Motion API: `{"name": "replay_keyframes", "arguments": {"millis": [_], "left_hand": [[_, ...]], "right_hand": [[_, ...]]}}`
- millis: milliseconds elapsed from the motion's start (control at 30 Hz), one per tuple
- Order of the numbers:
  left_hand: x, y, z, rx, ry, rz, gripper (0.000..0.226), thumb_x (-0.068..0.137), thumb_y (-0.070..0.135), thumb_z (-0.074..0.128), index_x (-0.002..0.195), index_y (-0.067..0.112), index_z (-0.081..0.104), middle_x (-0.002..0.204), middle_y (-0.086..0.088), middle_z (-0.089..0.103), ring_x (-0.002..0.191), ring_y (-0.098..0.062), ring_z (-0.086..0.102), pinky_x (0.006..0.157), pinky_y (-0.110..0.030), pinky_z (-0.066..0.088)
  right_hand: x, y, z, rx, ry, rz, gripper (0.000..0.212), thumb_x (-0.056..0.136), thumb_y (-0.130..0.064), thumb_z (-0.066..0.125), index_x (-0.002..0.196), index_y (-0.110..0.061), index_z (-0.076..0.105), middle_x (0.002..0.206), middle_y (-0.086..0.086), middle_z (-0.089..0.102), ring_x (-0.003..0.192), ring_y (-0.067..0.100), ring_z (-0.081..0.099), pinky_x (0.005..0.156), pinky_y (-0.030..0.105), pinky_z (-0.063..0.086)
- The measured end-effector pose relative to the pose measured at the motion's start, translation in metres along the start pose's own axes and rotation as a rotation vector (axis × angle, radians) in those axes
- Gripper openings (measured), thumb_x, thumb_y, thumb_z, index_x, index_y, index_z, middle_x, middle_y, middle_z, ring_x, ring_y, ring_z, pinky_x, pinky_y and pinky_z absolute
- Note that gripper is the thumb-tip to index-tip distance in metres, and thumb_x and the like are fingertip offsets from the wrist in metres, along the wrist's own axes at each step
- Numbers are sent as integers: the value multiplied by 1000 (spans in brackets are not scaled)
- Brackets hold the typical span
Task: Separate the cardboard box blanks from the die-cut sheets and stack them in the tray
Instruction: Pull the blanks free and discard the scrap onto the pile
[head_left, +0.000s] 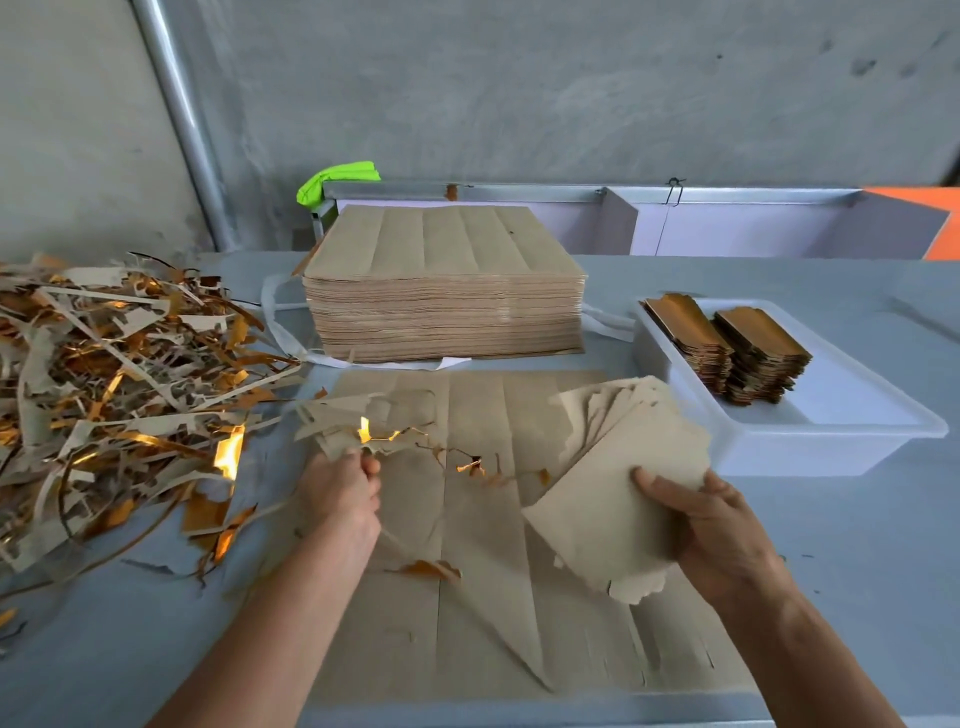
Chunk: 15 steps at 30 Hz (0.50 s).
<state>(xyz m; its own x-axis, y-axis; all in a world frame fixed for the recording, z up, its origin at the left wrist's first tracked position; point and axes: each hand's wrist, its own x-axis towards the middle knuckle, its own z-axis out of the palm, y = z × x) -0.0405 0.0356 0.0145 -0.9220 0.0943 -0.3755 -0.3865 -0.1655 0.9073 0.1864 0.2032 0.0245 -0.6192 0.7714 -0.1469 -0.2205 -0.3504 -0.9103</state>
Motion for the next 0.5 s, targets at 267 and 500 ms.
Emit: {"name": "replay_keyframes", "arguments": {"millis": [267,500], "left_hand": [[2,7,-14,159,-307,-72,19,94,9,46,76,9,52,63,-4,50,32,-5,34,29,-13,15],[-2,-4,-22,-32,-575,-61,23,90,3,49,84,16,67,74,-3,70,59,-13,63,39,-16,38]], "right_hand": [[5,-7,-7,9,-80,-71,50,68,-7,68,117,-11,63,111,6,70,96,18,69,67,24,56],[6,-6,10,174,-220,138,39,73,-6,59,111,-10,66,109,9,70,93,21,69,81,39,57]]}}
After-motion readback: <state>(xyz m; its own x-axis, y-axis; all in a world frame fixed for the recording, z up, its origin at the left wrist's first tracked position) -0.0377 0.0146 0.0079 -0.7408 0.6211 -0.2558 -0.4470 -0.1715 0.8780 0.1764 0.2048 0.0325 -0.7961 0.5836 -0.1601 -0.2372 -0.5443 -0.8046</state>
